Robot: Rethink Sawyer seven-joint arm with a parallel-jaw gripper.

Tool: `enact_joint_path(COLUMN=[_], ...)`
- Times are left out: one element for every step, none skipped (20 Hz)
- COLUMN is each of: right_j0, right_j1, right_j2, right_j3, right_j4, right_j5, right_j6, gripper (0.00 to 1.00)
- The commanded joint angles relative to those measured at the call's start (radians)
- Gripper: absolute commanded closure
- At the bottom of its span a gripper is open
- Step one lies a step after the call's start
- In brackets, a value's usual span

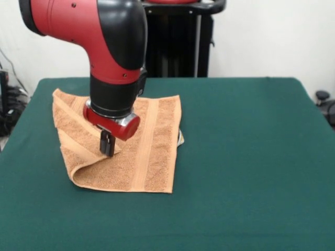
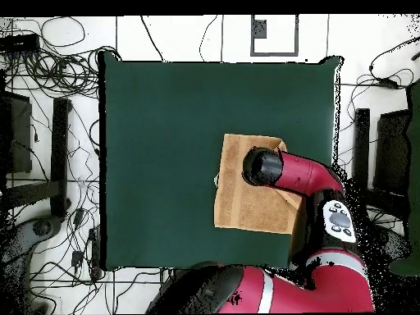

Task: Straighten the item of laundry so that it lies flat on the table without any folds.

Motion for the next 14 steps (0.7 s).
enact_joint_path(right_j0=[0.024, 0.024, 0.024, 0.024, 0.024, 0.023, 0.022, 0.022, 0.021, 0.022, 0.022, 0.021, 0.02, 0.017], right_j1=[0.059, 0.058, 0.057, 0.055, 0.055, 0.054, 0.054, 0.055, 0.056, 0.056, 0.057, 0.056, 0.055, 0.054], right_j2=[0.06, 0.06, 0.06, 0.058, 0.056, 0.056, 0.057, 0.057, 0.057, 0.057, 0.056, 0.058, 0.06, 0.064], right_j3=[-0.021, -0.021, -0.021, -0.018, -0.019, -0.02, -0.022, -0.023, -0.024, -0.024, -0.025, -0.025, -0.024, -0.022], right_j4=[0.026, 0.026, 0.027, 0.026, 0.027, 0.026, 0.024, 0.024, 0.024, 0.024, 0.024, 0.025, 0.026, 0.025], right_j5=[0.048, 0.05, 0.052, 0.05, 0.051, 0.05, 0.048, 0.049, 0.05, 0.05, 0.051, 0.063, 0.075, 0.077], right_j6=[0.096, 0.096, 0.095, 0.097, 0.099, 0.097, 0.095, 0.094, 0.093, 0.093, 0.093, 0.089, 0.085, 0.08], gripper=[1.0, 1.0, 1.0, 1.0, 1.0, 1.0, 1.0, 1.0, 1.0, 1.0, 1.0, 1.0, 0.0, 0.0])
